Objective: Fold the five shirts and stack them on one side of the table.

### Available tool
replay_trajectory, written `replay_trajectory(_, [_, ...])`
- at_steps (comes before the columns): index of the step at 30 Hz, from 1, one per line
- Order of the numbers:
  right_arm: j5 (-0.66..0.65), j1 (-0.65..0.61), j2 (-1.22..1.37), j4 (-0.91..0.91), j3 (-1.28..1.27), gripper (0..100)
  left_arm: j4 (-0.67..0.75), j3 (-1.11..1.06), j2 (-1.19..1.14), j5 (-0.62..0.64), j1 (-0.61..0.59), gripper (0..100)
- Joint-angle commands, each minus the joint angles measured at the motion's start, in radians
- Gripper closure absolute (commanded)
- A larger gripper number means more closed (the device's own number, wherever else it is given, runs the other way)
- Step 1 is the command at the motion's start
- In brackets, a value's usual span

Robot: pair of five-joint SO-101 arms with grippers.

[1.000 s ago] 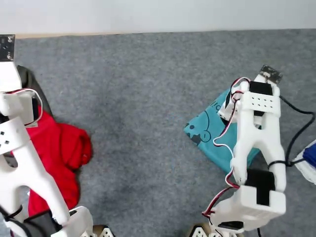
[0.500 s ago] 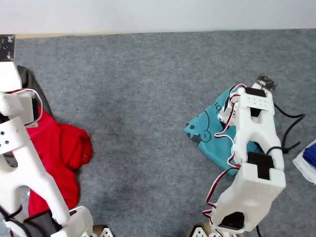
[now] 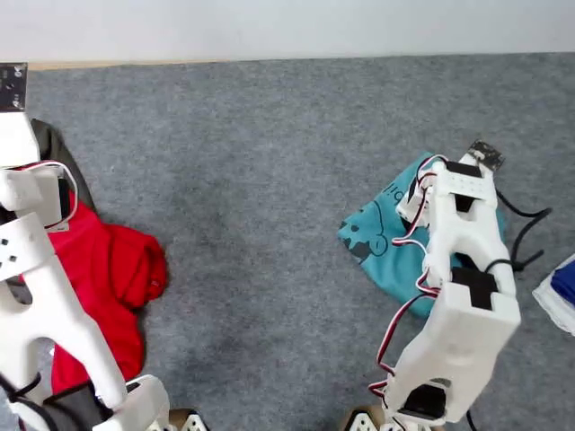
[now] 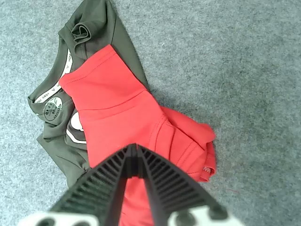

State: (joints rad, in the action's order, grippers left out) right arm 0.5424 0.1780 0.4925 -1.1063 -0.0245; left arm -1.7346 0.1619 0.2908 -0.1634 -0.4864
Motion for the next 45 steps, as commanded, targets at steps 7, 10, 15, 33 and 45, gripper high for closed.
replay_trajectory(7, [0.009,0.027,0.143,-0.179,0.189,75.9,-0.021,0.004,0.043,0.0,-0.005,100])
replay_trajectory(10, [0.003,0.027,0.163,-0.189,0.221,90.0,-0.021,0.004,0.043,0.0,-0.005,100])
replay_trajectory(15, [-0.075,0.024,0.153,-0.189,0.224,97.6,-0.021,0.004,0.043,0.0,-0.006,100])
replay_trajectory(33, [-0.371,0.257,-0.275,-0.22,0.224,98.9,-0.021,0.004,0.043,0.0,-0.006,100])
replay_trajectory(45, [-0.482,0.42,-0.527,-0.15,0.226,98.9,-0.021,-0.054,0.044,0.003,-0.002,100])
